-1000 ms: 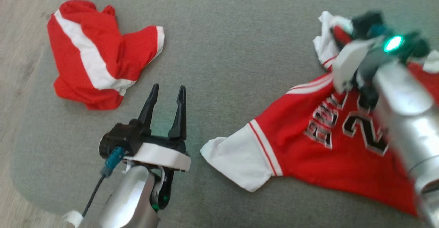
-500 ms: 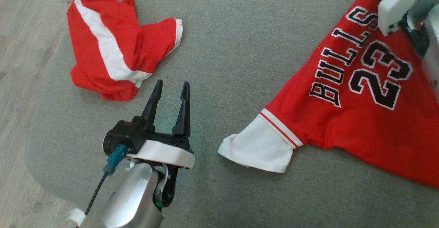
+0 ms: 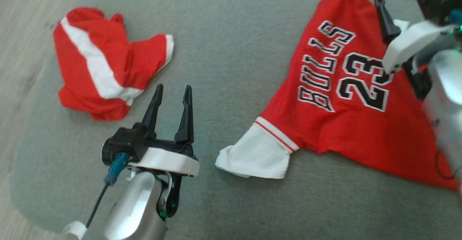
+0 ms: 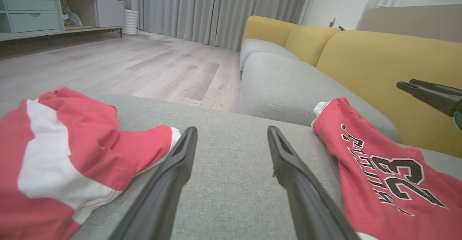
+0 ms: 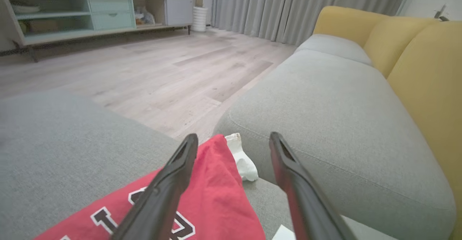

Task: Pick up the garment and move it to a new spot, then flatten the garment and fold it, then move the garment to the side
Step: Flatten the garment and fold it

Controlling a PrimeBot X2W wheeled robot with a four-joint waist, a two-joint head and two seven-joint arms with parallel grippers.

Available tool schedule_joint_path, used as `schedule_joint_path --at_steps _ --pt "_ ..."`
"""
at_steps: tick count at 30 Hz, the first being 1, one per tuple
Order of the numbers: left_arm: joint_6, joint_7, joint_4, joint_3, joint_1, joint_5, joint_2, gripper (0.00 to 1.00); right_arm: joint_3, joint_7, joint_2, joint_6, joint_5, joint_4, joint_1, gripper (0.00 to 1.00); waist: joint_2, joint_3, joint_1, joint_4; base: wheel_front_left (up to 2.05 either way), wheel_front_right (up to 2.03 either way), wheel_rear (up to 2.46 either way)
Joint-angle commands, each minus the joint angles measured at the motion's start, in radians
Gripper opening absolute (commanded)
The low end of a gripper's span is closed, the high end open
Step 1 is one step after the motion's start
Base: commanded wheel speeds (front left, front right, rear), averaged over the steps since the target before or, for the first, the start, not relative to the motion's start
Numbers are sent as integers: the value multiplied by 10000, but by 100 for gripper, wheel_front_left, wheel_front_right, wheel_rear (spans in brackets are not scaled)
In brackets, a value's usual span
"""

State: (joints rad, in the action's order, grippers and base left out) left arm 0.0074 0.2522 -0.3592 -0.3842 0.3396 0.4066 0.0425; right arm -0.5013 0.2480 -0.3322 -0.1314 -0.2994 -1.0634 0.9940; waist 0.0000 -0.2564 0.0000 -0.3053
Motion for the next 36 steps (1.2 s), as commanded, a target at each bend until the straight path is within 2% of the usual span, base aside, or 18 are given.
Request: schedule_joint_path --at_steps 1,5,12,17,20,27,33,36 --pt "-54 95 209 452 -14 -149 77 100 363 131 202 7 1 902 -493 100 0 432 0 448 0 0 0" --pt "-91 95 122 673 -227 -347 77 100 1811 134 563 7 330 2200 -2081 100 0 909 0 942 0 0 0" --pt "-150 95 9 993 -702 -590 77 100 4160 136 1996 7 1618 4263 -5428 100 0 1584 0 1669 0 0 0" --pt "-155 95 27 1152 -970 -654 77 100 5022 136 2620 7 2115 5281 -6927 100 0 1770 0 1996 0 0 0" --pt "-191 95 21 1196 -1141 -686 77 100 5285 136 2781 7 2166 5769 -7666 100 0 1841 0 2196 0 0 0" --pt "-241 95 40 1208 -1181 -740 77 100 5584 70 2816 7 2225 5923 -7933 100 0 1745 0 2402 0 0 0" --pt "-303 95 72 1121 -966 -807 77 100 6873 -691 2818 7 2921 5155 -7299 100 0 1399 0 2289 0 0 0" --pt "-337 95 38 1119 -889 -845 77 100 7148 -1004 2818 7 3069 4563 -6937 100 0 1188 0 2207 0 0 0"
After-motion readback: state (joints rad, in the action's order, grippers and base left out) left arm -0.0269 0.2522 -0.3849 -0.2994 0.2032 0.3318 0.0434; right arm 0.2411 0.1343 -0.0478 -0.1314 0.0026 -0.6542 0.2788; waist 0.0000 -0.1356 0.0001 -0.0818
